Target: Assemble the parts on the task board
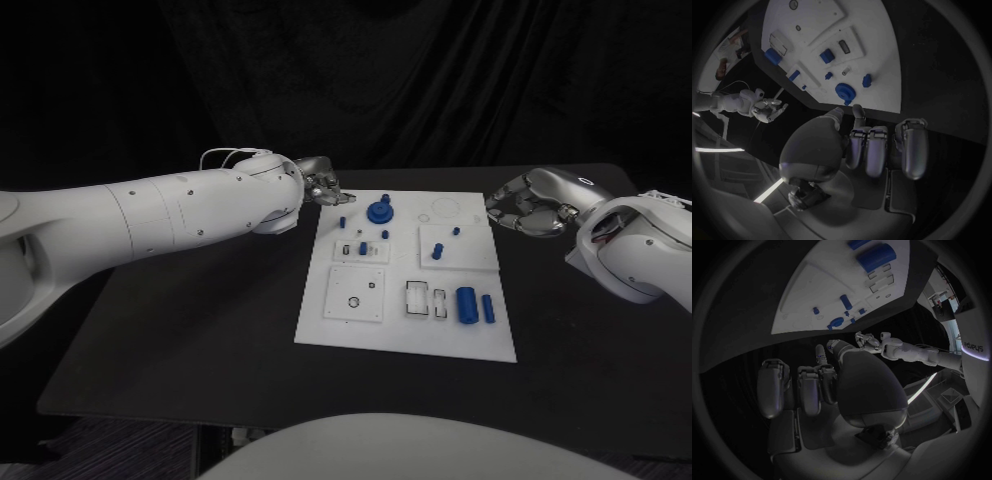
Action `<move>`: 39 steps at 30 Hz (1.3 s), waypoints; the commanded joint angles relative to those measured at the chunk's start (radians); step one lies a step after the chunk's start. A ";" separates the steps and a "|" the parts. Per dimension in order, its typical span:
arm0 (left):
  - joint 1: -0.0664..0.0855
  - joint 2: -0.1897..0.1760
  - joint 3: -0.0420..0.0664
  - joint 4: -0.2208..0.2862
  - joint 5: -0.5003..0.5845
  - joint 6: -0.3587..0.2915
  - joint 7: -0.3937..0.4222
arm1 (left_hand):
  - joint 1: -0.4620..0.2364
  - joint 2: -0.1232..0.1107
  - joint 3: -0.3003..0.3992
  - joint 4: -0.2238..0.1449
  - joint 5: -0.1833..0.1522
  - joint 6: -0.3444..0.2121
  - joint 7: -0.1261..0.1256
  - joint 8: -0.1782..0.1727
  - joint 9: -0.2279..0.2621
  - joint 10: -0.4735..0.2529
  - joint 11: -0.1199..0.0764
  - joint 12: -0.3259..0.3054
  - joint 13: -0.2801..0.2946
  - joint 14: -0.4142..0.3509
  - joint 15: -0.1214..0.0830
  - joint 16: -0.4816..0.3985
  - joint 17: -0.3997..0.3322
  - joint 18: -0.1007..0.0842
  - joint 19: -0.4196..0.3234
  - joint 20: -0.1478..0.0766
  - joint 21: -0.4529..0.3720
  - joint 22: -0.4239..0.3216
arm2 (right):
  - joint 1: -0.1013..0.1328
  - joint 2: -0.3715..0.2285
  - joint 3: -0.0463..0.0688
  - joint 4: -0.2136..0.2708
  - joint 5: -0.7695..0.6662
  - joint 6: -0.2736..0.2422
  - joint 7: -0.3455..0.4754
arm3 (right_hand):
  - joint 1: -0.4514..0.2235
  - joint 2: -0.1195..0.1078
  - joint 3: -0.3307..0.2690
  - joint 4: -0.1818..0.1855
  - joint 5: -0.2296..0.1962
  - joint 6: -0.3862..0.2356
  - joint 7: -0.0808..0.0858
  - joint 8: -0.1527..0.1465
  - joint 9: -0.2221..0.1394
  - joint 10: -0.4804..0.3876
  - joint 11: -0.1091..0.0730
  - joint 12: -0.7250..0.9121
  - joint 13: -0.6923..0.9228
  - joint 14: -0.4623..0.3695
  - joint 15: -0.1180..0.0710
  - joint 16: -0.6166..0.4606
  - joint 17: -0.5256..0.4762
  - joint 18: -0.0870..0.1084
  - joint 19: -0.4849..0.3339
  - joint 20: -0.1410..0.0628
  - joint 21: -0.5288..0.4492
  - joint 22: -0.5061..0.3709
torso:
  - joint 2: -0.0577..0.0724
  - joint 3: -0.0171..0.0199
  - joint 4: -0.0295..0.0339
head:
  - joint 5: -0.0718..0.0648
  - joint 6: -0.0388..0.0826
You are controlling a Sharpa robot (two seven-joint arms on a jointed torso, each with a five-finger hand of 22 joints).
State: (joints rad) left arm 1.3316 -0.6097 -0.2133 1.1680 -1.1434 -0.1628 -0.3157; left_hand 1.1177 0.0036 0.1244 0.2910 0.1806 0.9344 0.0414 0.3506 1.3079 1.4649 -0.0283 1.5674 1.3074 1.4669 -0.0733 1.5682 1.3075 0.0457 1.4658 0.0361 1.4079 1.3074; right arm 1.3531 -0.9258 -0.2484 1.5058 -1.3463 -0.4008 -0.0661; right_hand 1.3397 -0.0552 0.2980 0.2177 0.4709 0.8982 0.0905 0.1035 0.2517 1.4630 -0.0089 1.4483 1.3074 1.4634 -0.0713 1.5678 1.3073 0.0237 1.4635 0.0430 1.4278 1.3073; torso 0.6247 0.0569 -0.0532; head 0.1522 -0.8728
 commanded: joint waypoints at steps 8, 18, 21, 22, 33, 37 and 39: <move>-0.002 0.037 0.001 -0.060 -0.001 0.115 -0.031 | -0.070 0.007 -0.050 0.001 -0.075 0.010 0.003 -0.021 0.000 0.106 0.007 0.003 0.263 0.104 0.004 0.003 0.263 -0.006 0.024 0.006 0.002 0.210 | -0.002 -0.003 0.001 0.006 0.000 -0.013 -0.005 | 0.010 0.001 0.001 -0.007 0.004 0.006 -0.001 -0.006 -0.001 -0.004 0.001 -0.001 0.095 0.107 0.005 0.003 0.263 0.014 0.021 0.003 -0.005 0.213 | -0.002 -0.0006 -0.0023 | -0.001 0.000; -0.011 0.061 0.001 -0.096 -0.001 0.144 -0.031 | -0.099 0.020 -0.070 -0.001 -0.103 0.013 0.004 -0.025 -0.001 0.106 0.008 0.003 0.263 0.104 0.005 0.003 0.263 -0.004 0.021 0.008 -0.002 0.209 | -0.002 -0.003 0.001 0.007 0.000 -0.009 -0.008 | 0.010 0.001 0.002 -0.007 0.004 0.006 -0.001 -0.007 -0.001 -0.003 0.001 -0.001 0.095 0.107 0.005 0.003 0.263 0.015 0.020 0.003 -0.006 0.213 | -0.001 0.0002 -0.0035 | 0.004 0.000; -0.015 0.066 0.001 -0.104 -0.001 0.141 -0.029 | -0.095 0.022 -0.069 -0.003 -0.103 0.012 0.003 -0.026 -0.001 0.106 0.008 0.003 0.263 0.104 0.005 0.003 0.263 -0.004 0.021 0.008 -0.002 0.209 | -0.002 -0.002 0.001 0.007 0.000 -0.008 -0.008 | 0.010 0.001 0.002 -0.007 0.004 0.006 -0.001 -0.007 -0.001 -0.003 0.001 -0.001 0.095 0.107 0.005 0.003 0.263 0.015 0.020 0.003 -0.006 0.213 | -0.001 -0.0001 -0.0027 | 0.003 0.000; -0.016 0.067 0.001 -0.106 -0.001 0.141 -0.029 | -0.095 0.022 -0.069 -0.003 -0.103 0.012 0.003 -0.026 -0.001 0.106 0.008 0.003 0.263 0.104 0.005 0.003 0.263 -0.004 0.021 0.008 -0.002 0.209 | -0.002 -0.002 0.001 0.007 0.000 -0.008 -0.008 | 0.010 0.001 0.002 -0.007 0.004 0.006 -0.001 -0.007 -0.001 -0.003 0.001 -0.001 0.095 0.107 0.005 0.003 0.263 0.015 0.020 0.003 -0.006 0.213 | -0.001 -0.0001 -0.0028 | 0.003 0.000; -0.027 0.079 0.001 -0.129 -0.001 0.150 -0.023 | -0.068 0.029 -0.067 -0.006 -0.062 0.011 0.004 -0.033 -0.003 0.106 0.008 0.003 0.263 0.104 0.006 0.003 0.263 -0.003 0.018 0.008 -0.006 0.208 | -0.002 -0.001 0.001 0.006 0.000 -0.005 -0.009 | 0.010 0.001 0.002 -0.007 0.004 0.006 -0.001 -0.007 -0.001 -0.003 0.001 -0.001 0.095 0.107 0.005 0.003 0.263 0.015 0.020 0.003 -0.006 0.213 | -0.003 -0.0005 -0.0010 | 0.002 0.000; -0.032 0.085 0.001 -0.136 -0.001 0.148 -0.020 | -0.047 0.033 -0.063 -0.010 -0.042 0.010 0.004 -0.037 -0.004 0.106 0.008 0.003 0.263 0.104 0.006 0.003 0.263 -0.003 0.016 0.009 -0.008 0.207 | -0.002 -0.001 0.001 0.005 0.000 -0.004 -0.008 | 0.010 0.001 0.002 -0.007 0.004 0.006 -0.001 -0.007 -0.001 -0.003 0.001 -0.001 0.095 0.107 0.005 0.003 0.263 0.015 0.020 0.003 -0.006 0.213 | -0.003 -0.0007 -0.0012 | 0.002 0.000; -0.034 0.087 0.001 -0.142 -0.001 0.146 -0.018 | -0.038 0.033 -0.061 -0.011 -0.033 0.009 0.004 -0.038 -0.004 0.106 0.009 0.003 0.263 0.104 0.006 0.003 0.263 -0.003 0.016 0.009 -0.008 0.207 | -0.002 -0.001 0.001 0.005 0.000 -0.003 -0.008 | 0.010 0.001 0.002 -0.007 0.004 0.006 -0.001 -0.007 -0.001 -0.003 0.001 -0.001 0.095 0.107 0.005 0.003 0.263 0.015 0.020 0.003 -0.006 0.213 | -0.003 -0.0006 -0.0014 | 0.004 0.000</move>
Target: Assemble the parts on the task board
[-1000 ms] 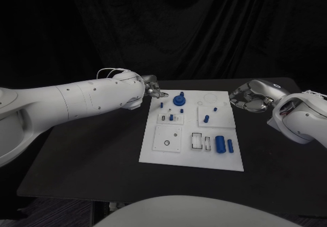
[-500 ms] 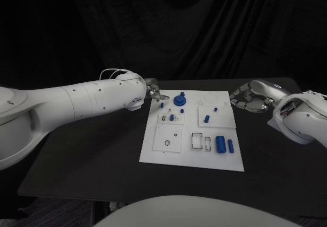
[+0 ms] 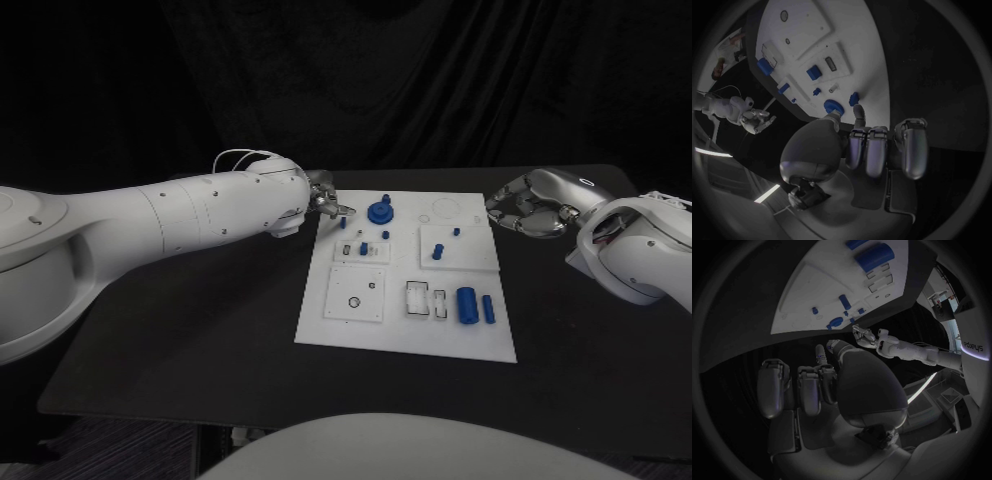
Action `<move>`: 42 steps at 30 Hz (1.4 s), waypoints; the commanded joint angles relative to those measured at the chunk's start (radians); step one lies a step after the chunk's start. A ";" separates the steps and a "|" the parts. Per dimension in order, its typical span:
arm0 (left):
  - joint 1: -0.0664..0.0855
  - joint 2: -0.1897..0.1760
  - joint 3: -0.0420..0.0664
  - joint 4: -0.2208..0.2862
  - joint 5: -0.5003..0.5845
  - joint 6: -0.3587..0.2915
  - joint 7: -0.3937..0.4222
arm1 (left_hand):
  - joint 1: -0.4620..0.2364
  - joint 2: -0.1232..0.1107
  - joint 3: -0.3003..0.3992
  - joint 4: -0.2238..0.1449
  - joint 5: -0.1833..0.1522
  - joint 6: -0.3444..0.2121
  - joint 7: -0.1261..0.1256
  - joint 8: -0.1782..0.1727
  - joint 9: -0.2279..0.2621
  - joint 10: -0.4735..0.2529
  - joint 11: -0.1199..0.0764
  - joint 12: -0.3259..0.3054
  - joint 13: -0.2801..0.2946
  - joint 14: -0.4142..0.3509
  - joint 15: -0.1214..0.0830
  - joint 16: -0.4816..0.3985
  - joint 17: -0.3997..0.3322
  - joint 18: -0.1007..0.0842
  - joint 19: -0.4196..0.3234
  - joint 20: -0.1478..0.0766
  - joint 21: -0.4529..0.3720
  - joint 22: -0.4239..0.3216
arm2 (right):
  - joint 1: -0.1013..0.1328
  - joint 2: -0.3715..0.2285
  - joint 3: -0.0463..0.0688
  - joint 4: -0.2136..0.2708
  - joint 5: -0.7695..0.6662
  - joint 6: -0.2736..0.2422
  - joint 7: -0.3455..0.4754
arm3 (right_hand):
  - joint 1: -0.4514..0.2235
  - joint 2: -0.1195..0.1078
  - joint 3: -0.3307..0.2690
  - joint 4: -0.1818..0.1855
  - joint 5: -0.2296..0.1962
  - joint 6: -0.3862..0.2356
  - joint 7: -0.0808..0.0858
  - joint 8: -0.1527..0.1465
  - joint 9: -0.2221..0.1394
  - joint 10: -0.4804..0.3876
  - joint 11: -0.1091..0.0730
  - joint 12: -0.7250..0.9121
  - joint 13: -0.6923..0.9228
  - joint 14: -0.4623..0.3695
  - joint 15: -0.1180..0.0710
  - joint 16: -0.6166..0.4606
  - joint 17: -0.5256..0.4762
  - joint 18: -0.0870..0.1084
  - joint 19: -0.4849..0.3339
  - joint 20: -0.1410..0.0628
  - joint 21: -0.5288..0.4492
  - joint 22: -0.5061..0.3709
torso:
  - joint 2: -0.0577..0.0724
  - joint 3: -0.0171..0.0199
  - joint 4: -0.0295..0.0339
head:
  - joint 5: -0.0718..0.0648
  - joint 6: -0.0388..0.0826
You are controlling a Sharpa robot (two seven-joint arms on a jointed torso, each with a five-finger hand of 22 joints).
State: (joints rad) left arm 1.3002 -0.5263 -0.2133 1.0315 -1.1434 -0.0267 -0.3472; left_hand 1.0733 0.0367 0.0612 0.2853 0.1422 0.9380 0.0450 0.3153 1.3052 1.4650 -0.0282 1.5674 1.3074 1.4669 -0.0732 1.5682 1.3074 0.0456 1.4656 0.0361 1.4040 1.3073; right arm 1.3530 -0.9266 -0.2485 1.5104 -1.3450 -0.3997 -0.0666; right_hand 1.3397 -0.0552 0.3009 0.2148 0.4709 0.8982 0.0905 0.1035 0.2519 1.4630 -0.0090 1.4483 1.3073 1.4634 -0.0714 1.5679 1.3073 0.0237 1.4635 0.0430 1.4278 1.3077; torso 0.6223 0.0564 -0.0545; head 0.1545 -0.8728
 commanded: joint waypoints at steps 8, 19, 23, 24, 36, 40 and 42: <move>-0.009 0.014 0.001 -0.021 -0.001 0.010 0.026 | 0.027 0.002 0.004 -0.005 0.036 0.000 0.002 -0.011 -0.003 0.106 0.010 0.003 0.263 0.104 0.007 0.003 0.263 -0.001 0.011 0.009 -0.013 0.204 | -0.002 0.000 0.001 0.000 -0.002 -0.002 -0.008 | 0.010 0.001 -0.001 -0.004 0.004 0.006 -0.001 -0.007 -0.001 -0.003 0.001 -0.001 0.096 0.107 0.005 0.003 0.263 0.015 0.020 0.003 -0.006 0.212 | -0.001 -0.0005 -0.0003 | 0.000 0.000; -0.020 0.025 0.001 -0.033 -0.001 0.022 0.039 | 0.050 0.006 0.011 -0.004 0.071 -0.013 0.009 -0.043 -0.023 0.106 0.015 0.003 0.263 0.104 0.011 0.003 0.263 0.002 0.003 0.013 -0.025 0.200 | -0.002 0.001 0.001 0.000 -0.002 0.000 -0.010 | 0.011 0.002 0.001 -0.008 0.004 0.007 0.000 -0.008 -0.002 -0.005 0.001 -0.003 0.092 0.107 0.005 0.003 0.263 0.015 0.020 0.003 -0.006 0.212 | 0.000 -0.0001 -0.0018 | 0.003 0.000; -0.022 0.028 0.001 -0.038 -0.001 0.021 0.045 | 0.052 0.005 0.011 -0.003 0.073 -0.014 0.009 -0.046 -0.025 0.106 0.016 0.003 0.263 0.104 0.012 0.003 0.263 0.002 0.001 0.014 -0.027 0.200 | -0.002 0.000 0.001 0.001 -0.002 0.000 -0.010 | 0.011 0.002 0.001 -0.008 0.004 0.007 0.000 -0.008 -0.002 -0.005 0.001 -0.003 0.092 0.107 0.005 0.003 0.263 0.015 0.020 0.003 -0.006 0.212 | 0.001 -0.0003 -0.0011 | 0.001 0.000; -0.023 0.029 0.001 -0.039 -0.001 0.020 0.047 | 0.053 0.005 0.012 -0.003 0.075 -0.015 0.010 -0.048 -0.027 0.106 0.017 0.003 0.263 0.104 0.012 0.003 0.263 0.003 0.000 0.014 -0.029 0.199 | -0.002 0.000 0.001 0.001 -0.002 0.000 -0.010 | 0.011 0.002 0.001 -0.008 0.004 0.007 0.000 -0.008 -0.002 -0.005 0.001 -0.003 0.092 0.107 0.005 0.003 0.263 0.015 0.020 0.003 -0.006 0.212 | 0.001 -0.0004 -0.0004 | 0.000 0.000; -0.027 0.036 0.001 -0.050 -0.001 0.019 0.048 | 0.065 0.006 0.016 -0.003 0.091 -0.017 0.013 -0.065 -0.039 0.106 0.019 0.003 0.263 0.104 0.015 0.003 0.263 0.003 0.000 0.017 -0.028 0.200 | -0.002 0.000 0.001 0.001 -0.002 0.002 -0.013 | 0.011 0.002 0.001 -0.008 0.004 0.007 0.000 -0.008 -0.002 -0.005 0.001 -0.003 0.092 0.107 0.005 0.003 0.263 0.015 0.020 0.003 -0.006 0.212 | 0.000 -0.0002 -0.0013 | 0.000 0.000; -0.027 0.037 0.001 -0.053 -0.001 0.018 0.046 | 0.068 0.009 0.018 -0.003 0.098 -0.015 0.013 -0.069 -0.042 0.106 0.020 0.003 0.263 0.104 0.015 0.003 0.263 0.003 0.000 0.017 -0.028 0.200 | -0.002 0.000 0.001 0.002 -0.002 0.004 -0.014 | 0.011 0.002 0.001 -0.008 0.004 0.007 0.000 -0.008 -0.002 -0.005 0.001 -0.003 0.092 0.107 0.005 0.003 0.263 0.015 0.020 0.003 -0.006 0.212 | 0.000 -0.0002 -0.0004 | -0.002 0.000; -0.028 0.037 0.001 -0.055 -0.001 0.017 0.045 | 0.069 0.009 0.019 -0.003 0.104 -0.013 0.013 -0.071 -0.044 0.106 0.020 0.003 0.263 0.104 0.015 0.003 0.263 0.002 0.001 0.017 -0.027 0.200 | -0.002 0.000 0.001 0.002 -0.002 0.004 -0.015 | 0.011 0.002 0.001 -0.008 0.004 0.007 0.000 -0.008 -0.002 -0.005 0.001 -0.003 0.092 0.107 0.005 0.003 0.263 0.015 0.020 0.003 -0.006 0.212 | 0.000 0.0000 -0.0008 | -0.002 0.000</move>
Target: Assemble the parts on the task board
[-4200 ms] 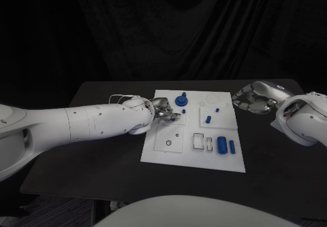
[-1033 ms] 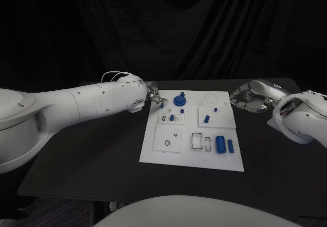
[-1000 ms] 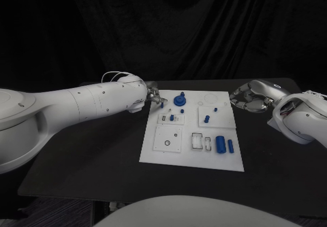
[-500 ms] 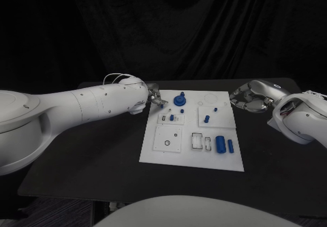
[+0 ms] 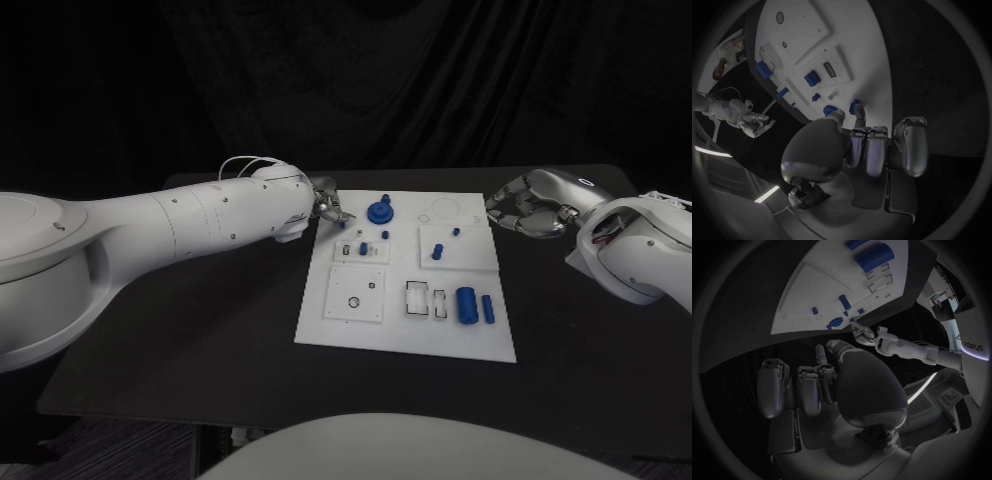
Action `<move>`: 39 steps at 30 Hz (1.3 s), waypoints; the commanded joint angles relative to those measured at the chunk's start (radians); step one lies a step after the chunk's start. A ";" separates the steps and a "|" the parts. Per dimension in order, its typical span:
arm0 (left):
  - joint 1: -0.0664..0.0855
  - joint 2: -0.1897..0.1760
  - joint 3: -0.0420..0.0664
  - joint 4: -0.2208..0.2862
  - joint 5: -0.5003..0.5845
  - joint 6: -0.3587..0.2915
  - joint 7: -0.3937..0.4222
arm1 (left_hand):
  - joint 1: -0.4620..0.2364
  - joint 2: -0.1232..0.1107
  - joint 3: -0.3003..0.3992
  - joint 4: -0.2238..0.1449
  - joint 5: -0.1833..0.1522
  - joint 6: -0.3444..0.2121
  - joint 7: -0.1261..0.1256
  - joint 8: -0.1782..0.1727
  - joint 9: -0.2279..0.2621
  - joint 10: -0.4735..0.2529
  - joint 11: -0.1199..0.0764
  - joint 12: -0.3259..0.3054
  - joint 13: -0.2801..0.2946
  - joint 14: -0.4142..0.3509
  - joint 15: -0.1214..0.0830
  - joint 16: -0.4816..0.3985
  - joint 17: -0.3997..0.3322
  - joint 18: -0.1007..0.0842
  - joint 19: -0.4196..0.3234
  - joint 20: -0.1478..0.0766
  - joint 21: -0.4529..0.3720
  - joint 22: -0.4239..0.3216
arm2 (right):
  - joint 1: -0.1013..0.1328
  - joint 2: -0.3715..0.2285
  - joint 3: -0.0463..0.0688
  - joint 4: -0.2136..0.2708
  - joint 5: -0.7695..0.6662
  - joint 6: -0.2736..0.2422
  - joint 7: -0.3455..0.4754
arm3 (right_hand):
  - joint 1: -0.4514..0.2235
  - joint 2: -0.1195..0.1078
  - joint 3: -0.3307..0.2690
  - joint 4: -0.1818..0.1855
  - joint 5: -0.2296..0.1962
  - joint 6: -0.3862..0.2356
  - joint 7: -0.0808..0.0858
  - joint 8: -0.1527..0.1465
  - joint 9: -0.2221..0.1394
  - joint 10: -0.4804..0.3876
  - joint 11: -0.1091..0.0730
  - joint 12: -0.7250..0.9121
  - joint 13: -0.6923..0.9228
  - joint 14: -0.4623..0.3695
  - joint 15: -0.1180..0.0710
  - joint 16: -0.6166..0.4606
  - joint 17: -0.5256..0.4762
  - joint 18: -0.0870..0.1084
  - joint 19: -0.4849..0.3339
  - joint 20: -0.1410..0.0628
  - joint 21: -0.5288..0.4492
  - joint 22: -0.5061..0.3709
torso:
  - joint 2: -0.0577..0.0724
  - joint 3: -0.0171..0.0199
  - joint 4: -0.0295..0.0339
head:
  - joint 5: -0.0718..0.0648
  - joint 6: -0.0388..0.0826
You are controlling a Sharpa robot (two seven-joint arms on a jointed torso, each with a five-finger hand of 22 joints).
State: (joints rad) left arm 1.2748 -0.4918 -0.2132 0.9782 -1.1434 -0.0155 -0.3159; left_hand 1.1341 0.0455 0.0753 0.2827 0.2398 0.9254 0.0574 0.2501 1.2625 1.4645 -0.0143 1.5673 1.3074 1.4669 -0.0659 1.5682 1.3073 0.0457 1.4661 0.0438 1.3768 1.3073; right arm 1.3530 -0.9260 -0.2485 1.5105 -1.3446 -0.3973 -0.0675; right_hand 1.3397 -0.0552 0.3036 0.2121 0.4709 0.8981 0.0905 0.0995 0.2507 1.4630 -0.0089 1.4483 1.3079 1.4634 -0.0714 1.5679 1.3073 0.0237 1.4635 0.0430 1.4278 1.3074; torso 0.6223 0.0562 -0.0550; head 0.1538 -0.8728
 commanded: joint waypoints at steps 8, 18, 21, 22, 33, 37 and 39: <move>-0.003 0.007 0.001 -0.011 -0.001 0.004 0.011 | 0.018 0.006 0.015 0.002 0.059 0.008 0.000 -0.020 -0.012 0.106 0.005 0.003 0.263 0.104 0.008 0.003 0.263 0.003 -0.001 0.011 -0.001 0.200 | -0.002 0.001 0.001 0.001 -0.002 0.008 -0.017 | 0.011 0.002 -0.002 -0.005 0.004 0.007 0.000 -0.004 -0.001 -0.005 0.001 -0.003 0.092 0.107 0.005 0.003 0.263 0.015 0.020 0.003 -0.006 0.213 | -0.001 0.0003 0.0001 | -0.001 0.000; -0.003 0.011 0.001 -0.022 -0.001 0.016 0.009 | 0.037 0.000 0.031 -0.003 0.110 0.011 -0.002 -0.031 -0.017 0.106 0.004 0.003 0.263 0.104 0.007 0.003 0.263 0.003 -0.002 0.010 -0.003 0.199 | -0.002 0.002 0.001 0.001 -0.002 0.012 -0.019 | 0.011 0.002 -0.002 -0.005 0.004 0.007 0.000 -0.004 -0.001 -0.005 0.001 -0.003 0.092 0.107 0.005 0.003 0.263 0.015 0.020 0.003 -0.006 0.213 | 0.000 0.0004 0.0008 | -0.002 0.000; -0.004 0.012 0.001 -0.025 -0.001 0.020 0.010 | 0.039 -0.001 0.033 -0.004 0.113 0.011 -0.002 -0.032 -0.017 0.106 0.004 0.003 0.263 0.104 0.007 0.003 0.263 0.003 -0.002 0.010 -0.003 0.199 | -0.002 0.002 0.001 0.001 -0.002 0.013 -0.020 | 0.011 0.002 -0.002 -0.005 0.004 0.007 0.000 -0.004 -0.001 -0.005 0.001 -0.003 0.092 0.107 0.005 0.003 0.263 0.015 0.020 0.003 -0.006 0.213 | 0.000 0.0001 0.0006 | -0.002 0.000; -0.004 0.013 0.001 -0.026 -0.001 0.021 0.010 | 0.042 -0.002 0.035 -0.005 0.116 0.011 -0.002 -0.033 -0.017 0.106 0.004 0.003 0.263 0.104 0.007 0.003 0.263 0.004 -0.003 0.010 -0.004 0.199 | -0.002 0.002 0.001 0.001 -0.002 0.014 -0.020 | 0.011 0.002 -0.002 -0.005 0.004 0.007 0.000 -0.004 -0.001 -0.005 0.001 -0.003 0.092 0.107 0.005 0.003 0.263 0.015 0.020 0.003 -0.006 0.213 | 0.000 0.0002 0.0009 | -0.002 0.000; -0.006 0.019 0.001 -0.035 -0.001 0.033 0.017 | 0.054 -0.009 0.042 -0.011 0.128 0.010 -0.003 -0.037 -0.018 0.106 0.003 0.003 0.263 0.104 0.007 0.003 0.263 0.004 -0.005 0.010 -0.007 0.198 | -0.002 0.004 0.001 0.001 -0.002 0.018 -0.023 | 0.010 0.003 0.000 -0.007 0.004 0.007 0.000 -0.004 -0.002 -0.005 0.001 -0.004 0.091 0.107 0.005 0.003 0.263 0.015 0.020 0.003 -0.007 0.212 | 0.000 0.0001 0.0004 | -0.002 0.000; -0.007 0.019 0.001 -0.036 -0.001 0.036 0.019 | 0.060 -0.011 0.046 -0.014 0.130 0.010 -0.003 -0.039 -0.019 0.106 0.003 0.003 0.263 0.104 0.007 0.003 0.263 0.005 -0.006 0.010 -0.009 0.197 | -0.002 0.005 0.001 0.000 -0.002 0.020 -0.023 | 0.010 0.003 0.000 -0.007 0.004 0.007 0.000 -0.004 -0.002 -0.005 0.001 -0.004 0.091 0.107 0.005 0.003 0.263 0.015 0.020 0.003 -0.007 0.212 | 0.000 0.0002 0.0004 | -0.003 0.000; -0.007 0.019 0.001 -0.036 -0.001 0.037 0.020 | 0.068 -0.013 0.052 -0.018 0.138 0.010 -0.003 -0.041 -0.020 0.106 0.003 0.003 0.263 0.104 0.007 0.003 0.263 0.005 -0.007 0.009 -0.010 0.197 | -0.002 0.005 0.001 -0.001 -0.002 0.020 -0.023 | 0.010 0.003 0.000 -0.007 0.004 0.007 0.000 -0.004 -0.002 -0.005 0.001 -0.004 0.091 0.107 0.005 0.003 0.263 0.015 0.020 0.003 -0.007 0.212 | 0.000 0.0002 0.0000 | -0.003 0.000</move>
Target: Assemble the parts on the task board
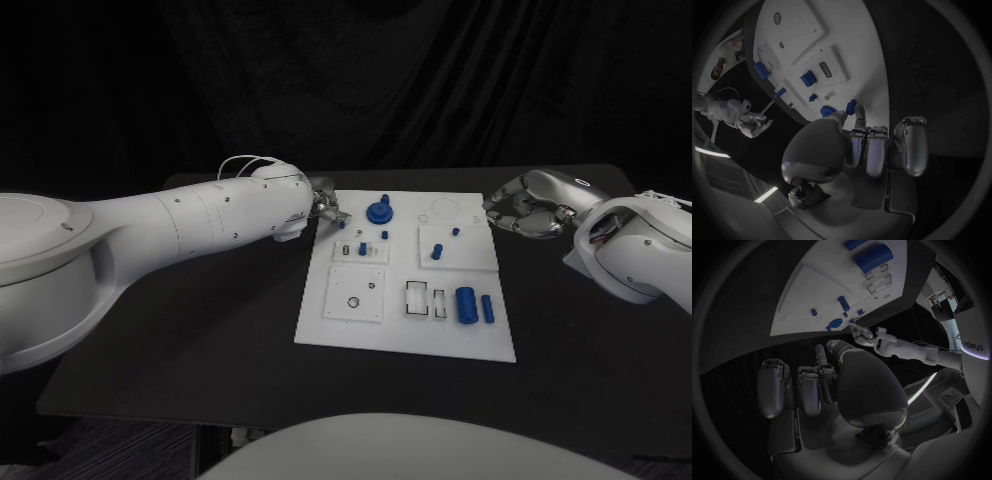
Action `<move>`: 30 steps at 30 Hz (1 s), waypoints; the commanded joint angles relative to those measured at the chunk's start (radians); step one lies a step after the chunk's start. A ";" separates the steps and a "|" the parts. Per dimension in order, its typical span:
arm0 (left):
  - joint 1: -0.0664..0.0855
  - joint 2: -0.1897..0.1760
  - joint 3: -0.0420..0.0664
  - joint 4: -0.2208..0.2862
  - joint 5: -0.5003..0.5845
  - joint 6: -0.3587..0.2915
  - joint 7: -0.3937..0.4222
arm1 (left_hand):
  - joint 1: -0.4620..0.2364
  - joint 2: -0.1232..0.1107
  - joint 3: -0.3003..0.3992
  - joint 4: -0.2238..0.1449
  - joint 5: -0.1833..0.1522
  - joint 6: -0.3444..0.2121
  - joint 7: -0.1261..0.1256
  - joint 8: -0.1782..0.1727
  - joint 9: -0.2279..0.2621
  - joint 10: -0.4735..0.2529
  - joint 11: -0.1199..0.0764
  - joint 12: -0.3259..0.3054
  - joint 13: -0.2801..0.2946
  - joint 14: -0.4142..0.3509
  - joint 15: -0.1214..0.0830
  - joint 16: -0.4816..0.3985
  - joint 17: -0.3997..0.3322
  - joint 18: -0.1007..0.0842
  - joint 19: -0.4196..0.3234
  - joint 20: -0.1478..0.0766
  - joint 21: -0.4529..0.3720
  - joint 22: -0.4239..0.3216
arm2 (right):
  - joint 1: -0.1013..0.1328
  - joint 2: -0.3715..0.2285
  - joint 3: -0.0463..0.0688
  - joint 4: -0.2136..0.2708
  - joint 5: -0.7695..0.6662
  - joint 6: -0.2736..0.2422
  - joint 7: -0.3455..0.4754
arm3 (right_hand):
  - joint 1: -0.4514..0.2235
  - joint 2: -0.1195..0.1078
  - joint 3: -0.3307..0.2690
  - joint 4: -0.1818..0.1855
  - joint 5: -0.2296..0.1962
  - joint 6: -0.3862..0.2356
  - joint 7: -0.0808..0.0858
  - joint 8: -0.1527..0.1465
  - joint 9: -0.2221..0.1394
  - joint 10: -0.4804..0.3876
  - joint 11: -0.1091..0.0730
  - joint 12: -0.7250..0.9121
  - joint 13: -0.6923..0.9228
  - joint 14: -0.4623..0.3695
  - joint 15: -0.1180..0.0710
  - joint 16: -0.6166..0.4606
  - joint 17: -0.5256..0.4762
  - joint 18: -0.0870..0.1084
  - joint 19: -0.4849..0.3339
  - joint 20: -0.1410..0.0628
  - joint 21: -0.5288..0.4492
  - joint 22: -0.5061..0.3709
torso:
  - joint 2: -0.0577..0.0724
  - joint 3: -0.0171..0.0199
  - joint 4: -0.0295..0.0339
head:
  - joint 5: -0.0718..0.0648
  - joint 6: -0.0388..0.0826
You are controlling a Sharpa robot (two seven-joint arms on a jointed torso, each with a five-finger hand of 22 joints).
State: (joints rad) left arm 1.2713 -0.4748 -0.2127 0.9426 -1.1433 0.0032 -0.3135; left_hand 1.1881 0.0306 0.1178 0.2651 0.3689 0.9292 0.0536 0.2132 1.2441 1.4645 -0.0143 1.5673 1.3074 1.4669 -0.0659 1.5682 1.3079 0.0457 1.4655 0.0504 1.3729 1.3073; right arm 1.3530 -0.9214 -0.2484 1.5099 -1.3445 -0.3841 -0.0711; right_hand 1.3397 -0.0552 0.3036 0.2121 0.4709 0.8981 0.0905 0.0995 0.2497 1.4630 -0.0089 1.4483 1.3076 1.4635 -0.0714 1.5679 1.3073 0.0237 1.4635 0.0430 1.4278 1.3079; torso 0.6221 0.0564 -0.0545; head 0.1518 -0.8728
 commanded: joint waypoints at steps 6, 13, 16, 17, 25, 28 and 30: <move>-0.004 0.001 0.000 0.000 -0.001 0.023 0.021 | 0.044 -0.011 0.042 -0.019 0.088 0.009 -0.001 -0.013 -0.003 0.106 0.001 0.003 0.263 0.104 0.005 0.003 0.263 0.005 -0.008 0.002 -0.008 0.196 | -0.002 0.002 0.001 -0.001 -0.002 0.010 -0.020 | 0.010 0.004 0.001 -0.008 0.004 0.008 0.000 -0.004 -0.001 -0.006 0.001 -0.004 0.091 0.107 0.005 0.003 0.263 0.015 0.020 0.004 -0.008 0.212 | 0.000 0.0004 0.0003 | -0.001 0.000; -0.005 0.002 0.000 0.000 -0.001 0.027 0.026 | 0.056 -0.023 0.064 -0.028 0.121 0.011 -0.002 -0.017 -0.003 0.106 0.000 0.003 0.263 0.104 0.005 0.003 0.263 0.005 -0.009 0.001 -0.008 0.196 | -0.002 0.002 0.001 -0.002 -0.002 0.011 -0.020 | 0.010 0.004 0.001 -0.009 0.004 0.009 0.000 -0.004 -0.001 -0.006 0.001 -0.004 0.090 0.107 0.005 0.003 0.263 0.015 0.020 0.004 -0.008 0.212 | 0.000 0.0004 0.0004 | 0.000 0.000; -0.005 0.002 0.000 0.000 -0.001 0.026 0.029 | 0.066 -0.027 0.098 -0.032 0.074 0.012 -0.002 -0.022 -0.005 0.106 -0.001 0.003 0.263 0.104 0.004 0.003 0.263 0.005 -0.009 0.000 -0.008 0.196 | -0.002 0.002 0.001 -0.002 -0.002 0.010 -0.020 | 0.010 0.004 0.001 -0.009 0.004 0.009 0.000 -0.004 -0.001 -0.006 0.001 -0.004 0.090 0.107 0.005 0.003 0.263 0.015 0.020 0.004 -0.008 0.212 | 0.000 0.0005 0.0004 | 0.000 0.000; -0.005 0.002 0.000 0.000 -0.001 0.026 0.029 | 0.067 -0.028 0.104 -0.032 0.072 0.012 -0.002 -0.023 -0.005 0.106 -0.001 0.003 0.263 0.104 0.004 0.003 0.263 0.005 -0.009 0.000 -0.008 0.196 | -0.002 0.002 0.001 -0.002 -0.002 0.010 -0.020 | 0.010 0.004 0.001 -0.009 0.004 0.009 0.000 -0.004 -0.001 -0.006 0.001 -0.004 0.090 0.107 0.005 0.003 0.263 0.015 0.020 0.004 -0.008 0.212 | 0.000 0.0004 0.0004 | 0.000 0.000; -0.006 0.000 0.000 0.001 -0.001 0.024 0.032 | 0.071 -0.040 0.139 -0.035 0.080 0.014 -0.003 -0.026 -0.005 0.106 -0.001 0.003 0.263 0.104 0.004 0.003 0.263 0.005 -0.009 0.000 -0.009 0.196 | -0.002 0.001 0.001 -0.003 -0.002 0.011 -0.020 | 0.011 0.005 0.002 -0.010 0.004 0.010 0.000 -0.004 -0.001 -0.006 0.001 -0.005 0.090 0.107 0.005 0.003 0.263 0.015 0.019 0.004 -0.008 0.211 | 0.000 0.0007 0.0012 | 0.000 0.000; -0.006 -0.001 0.000 0.002 -0.001 0.026 0.031 | 0.071 -0.047 0.158 -0.039 0.089 0.016 -0.003 -0.028 -0.005 0.106 -0.001 0.003 0.263 0.104 0.004 0.003 0.263 0.006 -0.010 -0.001 -0.010 0.196 | -0.002 0.001 0.001 -0.003 -0.002 0.011 -0.020 | 0.011 0.005 0.002 -0.010 0.004 0.010 0.000 -0.004 -0.001 -0.006 0.001 -0.005 0.090 0.107 0.005 0.003 0.263 0.015 0.019 0.004 -0.008 0.211 | 0.000 0.0007 0.0006 | 0.002 0.000; -0.006 -0.002 0.000 0.003 -0.001 0.027 0.031 | 0.072 -0.054 0.174 -0.042 0.096 0.018 -0.003 -0.029 -0.005 0.106 -0.001 0.003 0.263 0.104 0.003 0.003 0.263 0.006 -0.010 -0.001 -0.010 0.195 | -0.002 0.001 0.001 -0.003 -0.002 0.011 -0.020 | 0.011 0.005 0.002 -0.010 0.004 0.010 0.000 -0.004 -0.001 -0.006 0.001 -0.005 0.090 0.107 0.005 0.003 0.263 0.015 0.019 0.004 -0.008 0.211 | 0.000 0.0003 0.0003 | 0.003 0.000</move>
State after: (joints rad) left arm 1.2699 -0.4773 -0.2120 0.9432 -1.1434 0.0123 -0.2968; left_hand 1.2609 -0.0152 0.2892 0.2238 0.4634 0.9407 0.0500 0.1894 1.2383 1.4645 -0.0143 1.5673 1.3074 1.4669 -0.0659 1.5682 1.3076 0.0457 1.4616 0.0465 1.3692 1.3073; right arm 1.3530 -0.9195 -0.2484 1.5070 -1.3445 -0.3774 -0.0731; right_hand 1.3436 -0.0513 0.3063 0.2094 0.4709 0.8981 0.0905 0.0996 0.2499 1.4630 -0.0089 1.4483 1.3074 1.4634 -0.0714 1.5679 1.3073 0.0236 1.4635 0.0430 1.4230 1.3076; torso 0.6219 0.0569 -0.0535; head 0.1532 -0.8728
